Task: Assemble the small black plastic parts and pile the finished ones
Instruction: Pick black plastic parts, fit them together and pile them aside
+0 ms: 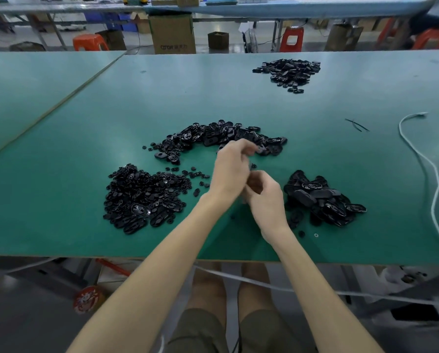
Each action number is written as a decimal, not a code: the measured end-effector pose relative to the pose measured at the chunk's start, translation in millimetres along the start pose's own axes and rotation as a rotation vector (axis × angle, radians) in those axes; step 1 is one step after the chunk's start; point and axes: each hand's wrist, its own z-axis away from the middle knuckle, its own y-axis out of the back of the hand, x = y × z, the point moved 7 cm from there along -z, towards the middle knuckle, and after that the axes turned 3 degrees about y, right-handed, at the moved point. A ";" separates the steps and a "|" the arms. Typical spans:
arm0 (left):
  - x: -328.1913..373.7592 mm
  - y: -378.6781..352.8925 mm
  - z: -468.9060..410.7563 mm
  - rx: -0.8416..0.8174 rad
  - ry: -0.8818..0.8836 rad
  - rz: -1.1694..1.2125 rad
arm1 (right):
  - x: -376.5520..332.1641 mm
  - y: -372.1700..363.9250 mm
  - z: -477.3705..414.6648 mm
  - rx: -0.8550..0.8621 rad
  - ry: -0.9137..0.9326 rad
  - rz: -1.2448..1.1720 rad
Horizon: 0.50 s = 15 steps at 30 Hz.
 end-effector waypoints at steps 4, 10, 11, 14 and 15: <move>-35.8 -0.2 -6.2 -0.138 0.074 -0.251 | -1.4 3.4 0.5 0.045 0.020 0.077; -39.2 -1.0 -1.3 -0.157 -0.016 -0.431 | -0.3 8.0 2.2 0.097 -0.002 0.016; -39.1 0.3 0.2 -0.153 -0.020 -0.436 | 0.2 9.1 2.2 0.110 -0.006 -0.003; -40.4 7.8 4.4 -0.127 -0.034 -0.397 | 1.5 13.1 2.0 0.153 -0.014 -0.037; -41.0 11.3 5.9 -0.117 -0.030 -0.347 | 1.3 13.9 1.7 0.167 -0.010 -0.048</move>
